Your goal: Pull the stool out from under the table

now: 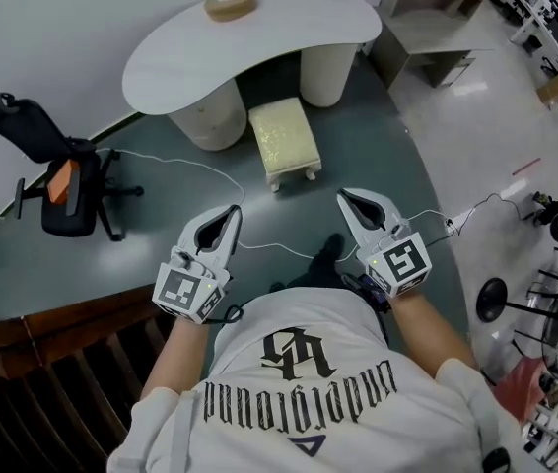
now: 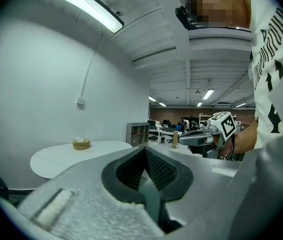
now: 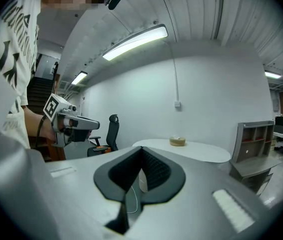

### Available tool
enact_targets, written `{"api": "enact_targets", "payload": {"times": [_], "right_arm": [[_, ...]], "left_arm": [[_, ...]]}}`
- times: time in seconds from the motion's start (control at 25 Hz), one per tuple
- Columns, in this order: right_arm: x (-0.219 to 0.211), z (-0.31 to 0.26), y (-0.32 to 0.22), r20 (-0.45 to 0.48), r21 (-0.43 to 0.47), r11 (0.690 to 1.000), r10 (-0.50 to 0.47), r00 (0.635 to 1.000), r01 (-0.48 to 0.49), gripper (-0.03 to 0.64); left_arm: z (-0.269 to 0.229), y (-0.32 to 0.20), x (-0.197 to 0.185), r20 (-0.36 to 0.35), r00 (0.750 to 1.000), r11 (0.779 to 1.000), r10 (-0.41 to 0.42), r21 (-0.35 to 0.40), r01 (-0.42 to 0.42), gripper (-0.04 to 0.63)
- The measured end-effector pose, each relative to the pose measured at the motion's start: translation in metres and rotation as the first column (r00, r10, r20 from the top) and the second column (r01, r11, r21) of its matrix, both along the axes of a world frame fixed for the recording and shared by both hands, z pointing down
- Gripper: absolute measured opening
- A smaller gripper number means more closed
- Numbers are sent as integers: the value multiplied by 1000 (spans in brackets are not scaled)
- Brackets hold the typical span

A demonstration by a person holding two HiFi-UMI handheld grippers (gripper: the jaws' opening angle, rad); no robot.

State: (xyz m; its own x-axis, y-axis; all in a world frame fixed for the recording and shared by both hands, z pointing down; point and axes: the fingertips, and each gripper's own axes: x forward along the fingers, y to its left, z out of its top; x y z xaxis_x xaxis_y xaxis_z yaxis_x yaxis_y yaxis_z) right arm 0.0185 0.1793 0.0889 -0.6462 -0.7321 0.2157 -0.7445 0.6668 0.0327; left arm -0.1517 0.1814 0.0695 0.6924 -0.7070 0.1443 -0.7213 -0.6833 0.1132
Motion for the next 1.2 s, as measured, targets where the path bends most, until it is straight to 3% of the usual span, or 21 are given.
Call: {"api": "enact_targets", "payload": {"times": [0.48,0.76,1.2], "right_arm": [[-31,-9,99,-1,0,999,44,999,-44,2],[-23,-14,129,-8,-4,1000,11,1000,-11,2],[-29,-17,164,-5,9,1000,5,1000,-5,2]], "left_arm": [[-14,85,-47,-33,999,999,34,28,-33,6],[-9,107,-47,-20,1000,1000,19,15,-19,6],[-9,139,-32,-23,998,998,66,11,-65,6]]}}
